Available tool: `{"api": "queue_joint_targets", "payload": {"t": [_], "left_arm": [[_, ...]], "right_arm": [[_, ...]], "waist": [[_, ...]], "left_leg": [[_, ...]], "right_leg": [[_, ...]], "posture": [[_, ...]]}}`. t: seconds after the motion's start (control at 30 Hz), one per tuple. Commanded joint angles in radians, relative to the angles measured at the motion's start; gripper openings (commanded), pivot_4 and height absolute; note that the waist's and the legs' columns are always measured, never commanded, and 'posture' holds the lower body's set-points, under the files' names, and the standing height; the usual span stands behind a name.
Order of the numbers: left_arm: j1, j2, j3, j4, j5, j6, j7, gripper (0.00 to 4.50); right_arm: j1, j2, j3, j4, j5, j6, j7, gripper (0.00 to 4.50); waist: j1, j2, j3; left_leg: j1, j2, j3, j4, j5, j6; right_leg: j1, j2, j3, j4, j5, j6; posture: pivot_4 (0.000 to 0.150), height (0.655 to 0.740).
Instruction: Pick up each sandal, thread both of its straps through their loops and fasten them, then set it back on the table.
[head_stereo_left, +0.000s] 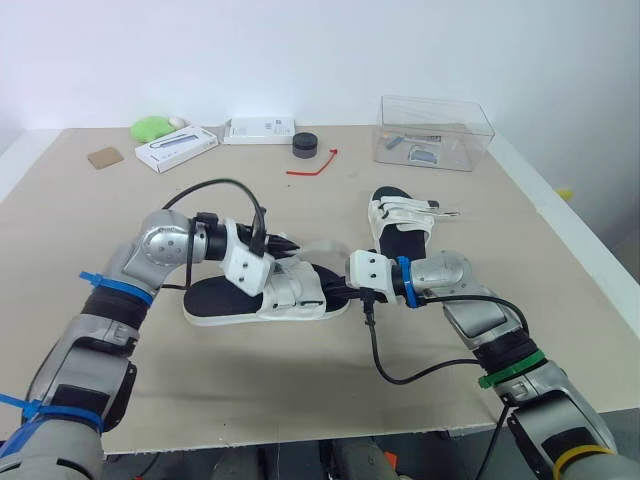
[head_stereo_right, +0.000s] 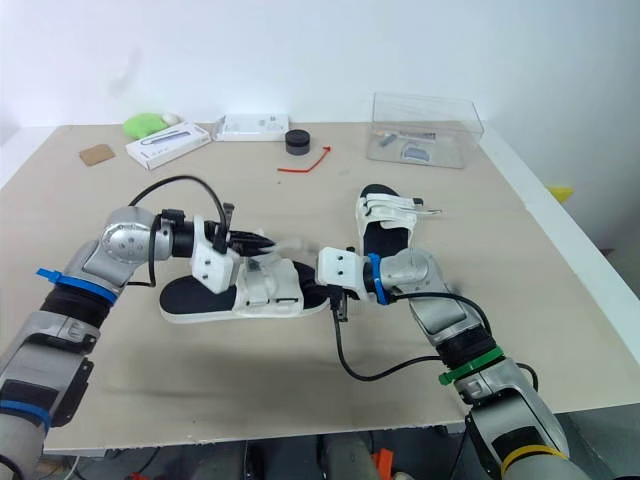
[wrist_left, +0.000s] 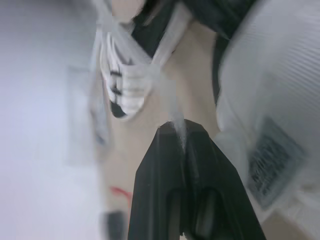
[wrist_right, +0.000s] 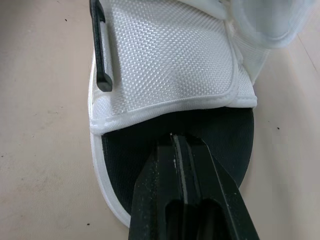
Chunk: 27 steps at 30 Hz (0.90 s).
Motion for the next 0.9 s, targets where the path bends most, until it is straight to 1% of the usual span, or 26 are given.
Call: {"api": "queue_joint_targets", "payload": {"t": [0.03, 0.13, 0.2, 0.3, 0.33, 0.4, 0.43, 0.5, 0.57, 0.63, 0.73, 0.8, 0.83, 0.9], "left_arm": [[-0.084, 0.033, 0.029, 0.015, 0.201, -0.090, 0.264, 0.06], [-0.107, 0.019, 0.018, 0.032, 0.231, -0.090, 0.371, 0.06], [-0.103, 0.013, -0.004, 0.041, 0.180, -0.076, 0.360, 0.06], [-0.080, 0.021, -0.042, 0.019, 0.033, -0.041, 0.263, 0.06], [-0.076, 0.027, -0.051, 0.005, 0.004, -0.034, 0.244, 0.49], [-0.063, 0.041, -0.075, -0.020, -0.066, -0.008, 0.181, 0.69], [-0.051, 0.047, -0.086, -0.038, -0.116, 0.021, 0.137, 1.37], [-0.021, 0.058, -0.101, -0.092, -0.237, 0.101, 0.047, 2.17], [0.010, 0.067, -0.099, -0.151, -0.357, 0.208, -0.039, 2.75], [0.055, 0.098, -0.081, -0.227, -0.514, 0.397, -0.178, 2.75], [0.103, 0.148, -0.046, -0.328, -0.643, 0.621, -0.297, 2.75], [0.150, 0.208, -0.017, -0.399, -0.739, 0.839, -0.383, 2.75], [0.172, 0.236, 0.003, -0.436, -0.799, 0.966, -0.416, 2.75], [0.201, 0.272, 0.052, -0.517, -0.907, 1.201, -0.428, 2.75]], "right_arm": [[0.022, -0.006, 0.048, 0.063, -0.062, 0.014, 0.016, 0.00], [0.014, -0.003, 0.049, 0.073, -0.063, 0.008, 0.020, 0.00], [0.011, -0.003, 0.048, 0.078, -0.066, 0.003, 0.024, 0.00], [0.012, -0.008, 0.048, 0.079, -0.068, -0.003, 0.031, 0.00], [0.014, -0.010, 0.047, 0.078, -0.068, -0.005, 0.033, 0.00], [0.016, -0.012, 0.048, 0.079, -0.069, -0.007, 0.036, 0.00], [0.017, -0.014, 0.048, 0.078, -0.069, -0.008, 0.037, 0.00], [0.021, -0.015, 0.049, 0.075, -0.069, -0.009, 0.039, 0.00], [0.023, -0.015, 0.050, 0.071, -0.069, -0.008, 0.040, 0.00], [0.025, -0.016, 0.051, 0.070, -0.069, -0.009, 0.043, 0.00], [0.029, -0.019, 0.051, 0.068, -0.068, -0.010, 0.045, 0.00], [0.028, -0.019, 0.052, 0.072, -0.069, -0.012, 0.047, 0.00], [0.027, -0.018, 0.052, 0.075, -0.070, -0.013, 0.048, 0.00], [0.026, -0.016, 0.053, 0.076, -0.070, -0.013, 0.049, 0.00]], "waist": [[-0.001, 0.000, 0.000], [-0.002, 0.000, 0.000], [-0.002, 0.000, 0.000], [-0.002, 0.000, 0.000], [-0.002, 0.000, 0.000], [-0.002, 0.000, 0.000], [-0.002, 0.000, 0.000], [-0.002, 0.000, 0.000], [-0.002, 0.000, 0.000], [-0.002, 0.000, 0.000], [-0.002, 0.000, 0.000], [-0.002, 0.000, 0.000], [-0.003, 0.000, 0.000], [-0.002, 0.000, 0.000]], "left_leg": [[0.000, 0.000, 0.000, 0.000, 0.000, 0.000], [0.000, 0.000, 0.002, 0.000, 0.000, 0.001], [-0.001, 0.000, 0.003, 0.000, -0.001, 0.001], [-0.001, 0.001, 0.005, 0.000, -0.001, 0.002], [-0.001, 0.001, 0.005, 0.000, -0.001, 0.002], [-0.001, 0.001, 0.006, 0.000, -0.001, 0.002], [0.000, 0.000, 0.006, 0.000, -0.001, 0.002], [0.000, 0.000, 0.006, 0.000, -0.001, 0.002], [0.000, 0.000, 0.006, 0.000, -0.001, 0.002], [0.000, 0.000, 0.006, 0.000, -0.001, 0.002], [0.000, 0.000, 0.006, 0.000, -0.001, 0.002], [0.000, 0.000, 0.005, 0.000, -0.001, 0.002], [0.000, 0.001, 0.005, 0.000, -0.001, 0.002], [0.000, 0.001, 0.004, 0.000, -0.002, 0.003]], "right_leg": [[0.000, 0.000, 0.000, 0.000, 0.000, 0.001], [-0.001, 0.000, 0.000, 0.000, 0.000, 0.001], [-0.001, 0.000, 0.000, 0.000, 0.000, 0.000], [-0.002, 0.000, 0.000, 0.000, 0.000, 0.000], [-0.002, 0.000, 0.000, 0.000, 0.000, 0.000], [-0.002, 0.000, 0.000, 0.000, 0.000, 0.000], [-0.002, 0.000, 0.000, 0.000, 0.000, 0.001], [-0.002, 0.000, 0.000, 0.000, 0.000, 0.001], [-0.002, 0.001, 0.000, 0.000, 0.000, 0.001], [-0.002, 0.001, 0.000, 0.000, 0.000, 0.001], [-0.002, 0.005, 0.001, 0.000, -0.003, 0.005], [-0.002, 0.005, 0.000, 0.000, -0.004, 0.006], [-0.002, 0.006, 0.000, 0.000, -0.004, 0.006], [-0.002, 0.006, 0.000, 0.001, -0.005, 0.006]], "posture": [[0.150, 0.7400], [0.150, 0.7400], [0.150, 0.7400], [0.150, 0.7400], [0.150, 0.7400], [0.150, 0.7400], [0.150, 0.7400], [0.150, 0.7400], [0.150, 0.7400], [0.150, 0.7400], [0.150, 0.7400], [0.150, 0.7400], [0.150, 0.7400], [0.150, 0.7400]]}}
